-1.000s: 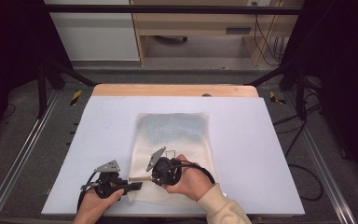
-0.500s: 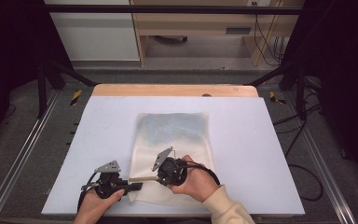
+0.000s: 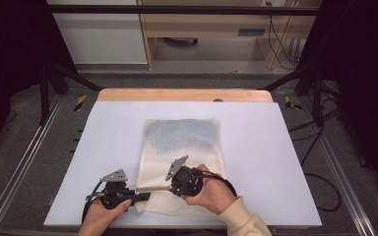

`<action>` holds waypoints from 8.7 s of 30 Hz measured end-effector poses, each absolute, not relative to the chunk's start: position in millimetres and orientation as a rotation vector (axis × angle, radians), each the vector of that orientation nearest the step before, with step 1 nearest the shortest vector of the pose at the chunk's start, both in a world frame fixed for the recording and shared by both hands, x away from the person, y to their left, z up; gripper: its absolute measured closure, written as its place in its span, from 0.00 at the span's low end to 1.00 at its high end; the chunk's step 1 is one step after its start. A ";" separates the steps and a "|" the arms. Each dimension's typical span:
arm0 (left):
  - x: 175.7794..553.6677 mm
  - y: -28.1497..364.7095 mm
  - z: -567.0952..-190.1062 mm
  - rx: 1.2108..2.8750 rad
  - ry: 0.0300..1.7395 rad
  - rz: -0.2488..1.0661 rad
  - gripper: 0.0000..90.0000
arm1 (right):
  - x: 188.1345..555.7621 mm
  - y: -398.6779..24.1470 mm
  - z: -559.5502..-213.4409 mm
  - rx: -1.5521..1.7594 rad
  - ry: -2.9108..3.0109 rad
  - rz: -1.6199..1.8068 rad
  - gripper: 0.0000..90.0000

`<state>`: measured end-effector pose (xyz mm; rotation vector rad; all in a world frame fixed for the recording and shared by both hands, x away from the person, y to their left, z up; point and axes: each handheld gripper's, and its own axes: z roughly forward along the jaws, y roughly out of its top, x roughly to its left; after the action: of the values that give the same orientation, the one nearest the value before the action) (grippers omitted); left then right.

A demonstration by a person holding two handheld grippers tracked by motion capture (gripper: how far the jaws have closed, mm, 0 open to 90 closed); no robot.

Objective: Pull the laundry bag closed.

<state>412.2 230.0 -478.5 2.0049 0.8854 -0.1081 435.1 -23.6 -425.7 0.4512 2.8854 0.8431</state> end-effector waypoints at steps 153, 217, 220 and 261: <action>411.3 227.5 -481.2 2.001 0.880 -0.124 0.94 | 417.1 -107.8 -427.0 0.664 2.762 0.953 0.91; 411.1 228.2 -477.6 1.998 0.873 -0.099 0.94 | 411.7 -127.7 -430.5 0.734 2.713 0.953 0.91; 410.9 228.1 -477.3 1.998 0.872 -0.099 0.94 | 411.6 -128.3 -429.8 0.731 2.710 0.956 0.91; 410.7 228.1 -477.5 1.999 0.876 -0.090 0.94 | 408.0 -142.6 -435.0 0.807 2.685 0.953 0.91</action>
<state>410.7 228.1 -477.5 1.9994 0.8763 -0.0902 408.0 -142.6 -435.0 0.8069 2.6849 0.9527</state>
